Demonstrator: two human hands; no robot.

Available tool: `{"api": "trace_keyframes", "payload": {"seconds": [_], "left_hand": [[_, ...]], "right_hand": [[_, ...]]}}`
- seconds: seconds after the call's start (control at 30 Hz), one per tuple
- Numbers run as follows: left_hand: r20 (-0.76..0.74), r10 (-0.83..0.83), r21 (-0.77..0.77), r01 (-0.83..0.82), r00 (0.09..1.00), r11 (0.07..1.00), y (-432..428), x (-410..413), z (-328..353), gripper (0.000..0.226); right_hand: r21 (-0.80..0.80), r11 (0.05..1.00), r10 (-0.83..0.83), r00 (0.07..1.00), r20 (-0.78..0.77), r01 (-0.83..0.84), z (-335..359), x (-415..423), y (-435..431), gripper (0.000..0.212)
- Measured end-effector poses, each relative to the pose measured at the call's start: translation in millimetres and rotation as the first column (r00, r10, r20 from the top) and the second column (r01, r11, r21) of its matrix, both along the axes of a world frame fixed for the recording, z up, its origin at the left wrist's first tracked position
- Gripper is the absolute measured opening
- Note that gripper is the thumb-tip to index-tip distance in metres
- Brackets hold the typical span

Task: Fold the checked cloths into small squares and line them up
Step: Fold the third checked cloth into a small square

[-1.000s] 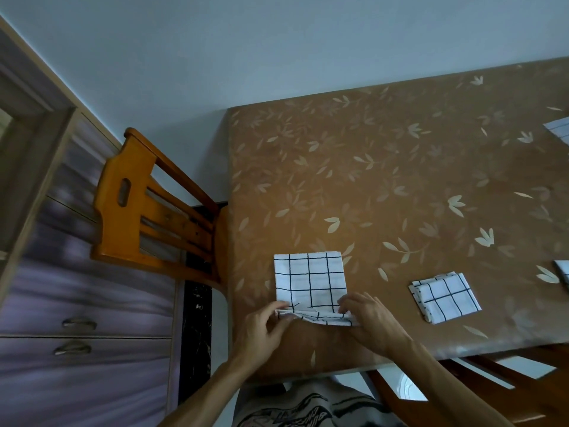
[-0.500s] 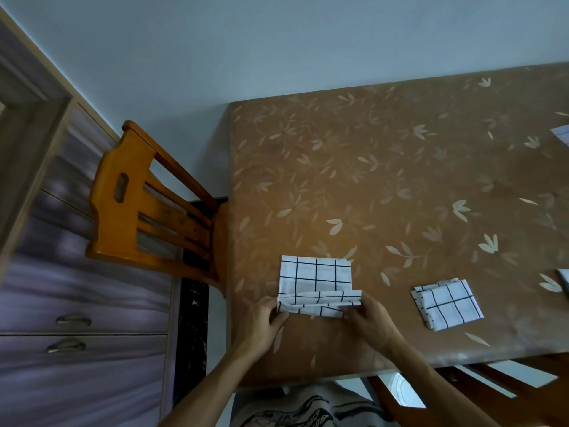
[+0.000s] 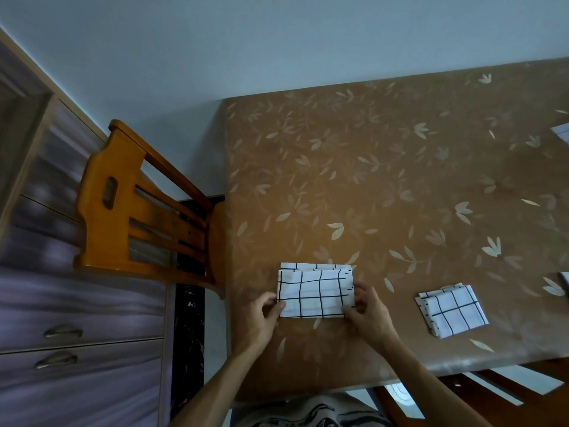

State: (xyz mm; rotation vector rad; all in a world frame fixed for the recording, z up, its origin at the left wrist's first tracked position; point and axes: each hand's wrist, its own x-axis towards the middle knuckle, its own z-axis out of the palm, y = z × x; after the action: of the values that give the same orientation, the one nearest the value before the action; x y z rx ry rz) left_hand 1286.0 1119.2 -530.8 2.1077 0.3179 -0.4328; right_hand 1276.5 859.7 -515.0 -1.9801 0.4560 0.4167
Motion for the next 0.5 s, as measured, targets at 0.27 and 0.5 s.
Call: {"api": "trace_keyframes", "payload": {"seconds": [0.27, 0.5], "left_hand": [[0.003, -0.066, 0.051, 0.066, 0.998, 0.997, 10.4, 6.1, -1.3, 0.03], [0.091, -0.149, 0.219, 0.127, 0.985, 0.968, 4.4, 10.4, 4.2, 0.027]], "right_hand": [[0.039, 0.992, -0.123, 0.992, -0.02, 0.123, -4.9, 5.7, 3.3, 0.052], [0.017, 0.991, -0.132, 0.991, -0.029, 0.132, -6.1, 6.2, 4.6, 0.051]]}}
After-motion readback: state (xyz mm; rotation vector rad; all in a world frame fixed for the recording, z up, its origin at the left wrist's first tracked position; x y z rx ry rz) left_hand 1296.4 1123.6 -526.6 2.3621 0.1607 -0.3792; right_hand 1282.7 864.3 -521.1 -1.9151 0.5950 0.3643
